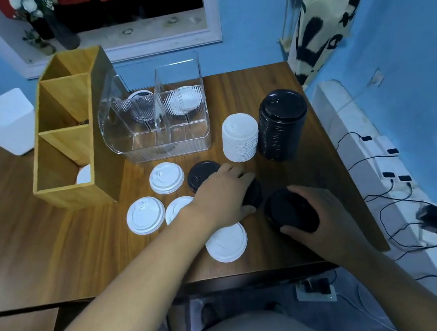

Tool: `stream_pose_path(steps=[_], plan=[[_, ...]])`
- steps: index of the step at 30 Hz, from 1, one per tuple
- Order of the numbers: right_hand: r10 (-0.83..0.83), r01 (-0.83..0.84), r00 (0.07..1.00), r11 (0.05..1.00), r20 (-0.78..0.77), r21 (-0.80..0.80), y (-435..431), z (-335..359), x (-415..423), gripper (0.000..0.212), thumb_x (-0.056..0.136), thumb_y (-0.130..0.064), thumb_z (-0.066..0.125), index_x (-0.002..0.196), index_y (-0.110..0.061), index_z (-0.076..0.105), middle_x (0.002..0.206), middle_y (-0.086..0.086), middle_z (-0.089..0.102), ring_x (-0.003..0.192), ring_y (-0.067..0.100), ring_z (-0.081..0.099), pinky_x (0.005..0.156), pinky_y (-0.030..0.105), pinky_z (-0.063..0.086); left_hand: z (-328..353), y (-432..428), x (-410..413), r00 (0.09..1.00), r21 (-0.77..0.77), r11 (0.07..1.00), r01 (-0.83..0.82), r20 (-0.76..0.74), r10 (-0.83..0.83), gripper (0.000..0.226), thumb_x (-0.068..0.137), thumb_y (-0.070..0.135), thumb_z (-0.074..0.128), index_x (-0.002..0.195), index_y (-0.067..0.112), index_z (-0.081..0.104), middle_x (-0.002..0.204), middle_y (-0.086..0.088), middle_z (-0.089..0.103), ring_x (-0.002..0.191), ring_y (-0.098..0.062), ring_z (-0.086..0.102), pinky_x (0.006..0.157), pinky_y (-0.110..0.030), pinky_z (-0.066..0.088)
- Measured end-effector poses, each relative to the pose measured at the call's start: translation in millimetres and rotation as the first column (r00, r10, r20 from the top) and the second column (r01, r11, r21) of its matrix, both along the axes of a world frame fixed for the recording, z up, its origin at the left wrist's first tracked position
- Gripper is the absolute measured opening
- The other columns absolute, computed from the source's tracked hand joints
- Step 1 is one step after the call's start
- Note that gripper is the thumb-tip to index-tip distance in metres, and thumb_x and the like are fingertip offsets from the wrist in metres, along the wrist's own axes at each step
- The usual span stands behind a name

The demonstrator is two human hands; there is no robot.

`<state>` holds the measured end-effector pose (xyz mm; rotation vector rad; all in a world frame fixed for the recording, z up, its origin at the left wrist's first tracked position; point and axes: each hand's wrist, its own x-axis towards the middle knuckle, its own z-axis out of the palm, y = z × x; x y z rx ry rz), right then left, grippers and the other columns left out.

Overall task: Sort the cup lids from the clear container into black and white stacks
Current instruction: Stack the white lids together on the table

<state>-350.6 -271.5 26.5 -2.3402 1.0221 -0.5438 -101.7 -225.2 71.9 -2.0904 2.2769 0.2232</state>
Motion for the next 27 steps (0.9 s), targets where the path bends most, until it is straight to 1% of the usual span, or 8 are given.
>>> stream_pose_path(steps=[4,7,9,12,15,21,24,27], plan=[[0.056,-0.065,0.990,0.996,-0.132,-0.066,2,-6,7,0.079,0.078,-0.071,0.063,0.144,-0.033,0.042,0.147,-0.012,0.047,0.137,0.015,0.042,0.115,0.051,0.032,1,20,3,0.995,-0.045,0.999,-0.023,-0.093,0.019,0.079,0.093,0.053,0.065,0.158,0.017,0.038,0.157,-0.005,0.043,0.148,-0.026,0.029,0.117,-0.044,0.038],[0.040,-0.043,0.998,0.997,-0.045,-0.072,9,-3,13,0.069,0.086,-0.065,0.058,0.143,-0.029,0.046,0.153,-0.011,0.041,0.144,0.009,0.030,0.120,0.051,0.025,4,54,25,0.961,-0.208,0.970,-0.130,-0.266,0.072,0.064,0.093,0.042,0.070,0.148,0.013,0.053,0.148,-0.005,0.054,0.144,-0.025,0.040,0.117,-0.043,0.039],[0.016,-0.015,1.000,0.991,0.006,-0.131,20,-2,16,0.060,0.090,-0.054,0.060,0.140,-0.022,0.051,0.151,-0.006,0.044,0.143,0.015,0.034,0.116,0.054,0.031,0,86,50,0.937,-0.253,0.938,-0.235,-0.317,0.149,0.056,0.093,0.040,0.070,0.142,0.015,0.058,0.140,0.000,0.058,0.138,-0.020,0.044,0.114,-0.037,0.041],[-0.012,0.010,1.000,0.990,-0.017,-0.142,33,-9,22,0.054,0.092,-0.041,0.067,0.138,-0.017,0.054,0.150,0.000,0.045,0.142,0.023,0.036,0.111,0.054,0.039,-14,128,85,0.931,-0.241,0.922,-0.303,-0.284,0.231,0.053,0.092,0.049,0.065,0.136,0.019,0.060,0.133,0.007,0.059,0.133,-0.018,0.047,0.110,-0.036,0.043],[0.012,-0.021,0.999,0.984,-0.049,-0.177,40,-17,27,0.049,0.093,-0.041,0.060,0.133,-0.014,0.059,0.149,0.002,0.047,0.142,0.023,0.036,0.109,0.051,0.041,-29,144,98,0.952,-0.242,0.938,-0.248,-0.243,0.189,0.055,0.093,0.051,0.064,0.136,0.018,0.061,0.132,0.006,0.061,0.131,-0.021,0.050,0.113,-0.040,0.041],[0.188,-0.200,0.980,0.919,-0.069,-0.341,60,-5,53,0.041,0.088,-0.031,0.067,0.124,-0.012,0.068,0.147,0.008,0.052,0.143,0.028,0.038,0.115,0.059,0.028,-35,143,104,0.953,-0.278,0.933,-0.228,-0.260,0.155,0.054,0.087,0.047,0.077,0.131,0.016,0.066,0.131,0.003,0.064,0.135,-0.025,0.049,0.114,-0.045,0.040],[0.287,-0.325,0.944,0.897,-0.162,-0.300,70,0,72,0.042,0.087,-0.031,0.067,0.127,-0.016,0.065,0.148,0.004,0.051,0.146,0.026,0.035,0.119,0.052,0.027,-34,148,105,0.956,-0.274,0.942,-0.195,-0.267,0.120,0.055,0.084,0.049,0.078,0.126,0.015,0.067,0.131,0.002,0.064,0.136,-0.025,0.049,0.113,-0.049,0.040],[0.271,-0.323,0.937,0.912,-0.219,-0.254,77,-1,87,0.037,0.090,-0.035,0.058,0.125,-0.021,0.062,0.146,0.000,0.052,0.145,0.023,0.036,0.121,0.045,0.027,-35,155,108,0.956,-0.281,0.945,-0.167,-0.281,0.085,0.055,0.083,0.050,0.079,0.122,0.012,0.068,0.133,-0.001,0.063,0.137,-0.027,0.048,0.113,-0.053,0.039]])
